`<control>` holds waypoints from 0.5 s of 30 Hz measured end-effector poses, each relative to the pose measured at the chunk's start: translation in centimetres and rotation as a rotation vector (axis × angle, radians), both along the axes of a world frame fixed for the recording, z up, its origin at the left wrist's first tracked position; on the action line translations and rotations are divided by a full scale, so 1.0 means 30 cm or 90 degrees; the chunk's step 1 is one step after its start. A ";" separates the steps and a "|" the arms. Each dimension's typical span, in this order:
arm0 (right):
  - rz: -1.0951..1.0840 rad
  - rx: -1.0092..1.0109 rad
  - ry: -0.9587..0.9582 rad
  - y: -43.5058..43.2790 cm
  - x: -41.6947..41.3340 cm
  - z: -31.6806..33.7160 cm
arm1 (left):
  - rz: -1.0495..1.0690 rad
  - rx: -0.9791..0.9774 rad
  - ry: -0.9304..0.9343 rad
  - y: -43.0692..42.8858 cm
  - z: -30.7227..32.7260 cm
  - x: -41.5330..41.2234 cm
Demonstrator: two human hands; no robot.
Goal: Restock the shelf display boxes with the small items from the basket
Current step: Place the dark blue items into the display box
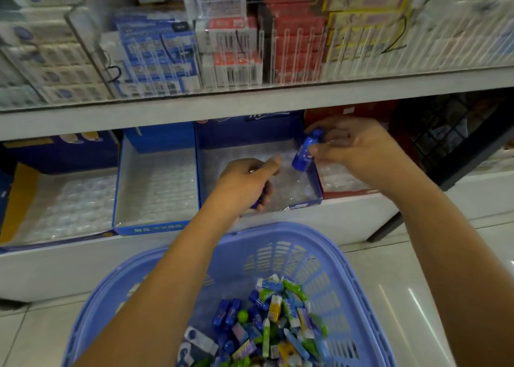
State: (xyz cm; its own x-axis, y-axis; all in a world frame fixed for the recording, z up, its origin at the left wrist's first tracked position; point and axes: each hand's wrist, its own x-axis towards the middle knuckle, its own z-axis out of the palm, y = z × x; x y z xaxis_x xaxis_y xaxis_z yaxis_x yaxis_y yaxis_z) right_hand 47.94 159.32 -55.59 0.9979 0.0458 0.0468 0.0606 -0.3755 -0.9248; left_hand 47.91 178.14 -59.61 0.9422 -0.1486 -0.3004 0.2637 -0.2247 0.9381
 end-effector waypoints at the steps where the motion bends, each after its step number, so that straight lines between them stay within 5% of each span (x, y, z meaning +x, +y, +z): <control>1: -0.036 -0.077 -0.031 -0.001 0.018 0.001 | 0.008 0.069 -0.036 -0.004 -0.009 0.014; 8: -0.038 -0.536 -0.160 0.018 0.140 -0.018 | -0.145 0.378 -0.134 -0.012 -0.063 0.026; 15: 0.023 -0.652 -0.147 0.069 0.204 -0.038 | -0.152 0.340 -0.104 0.003 -0.071 0.045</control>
State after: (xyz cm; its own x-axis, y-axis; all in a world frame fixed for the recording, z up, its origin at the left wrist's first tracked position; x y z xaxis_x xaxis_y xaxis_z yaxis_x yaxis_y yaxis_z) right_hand 54.06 161.38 -56.74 0.9670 0.2001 0.1574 0.2212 -0.9665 -0.1302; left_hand 49.26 178.23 -61.75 0.9413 -0.2304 -0.2468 0.0102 -0.7113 0.7028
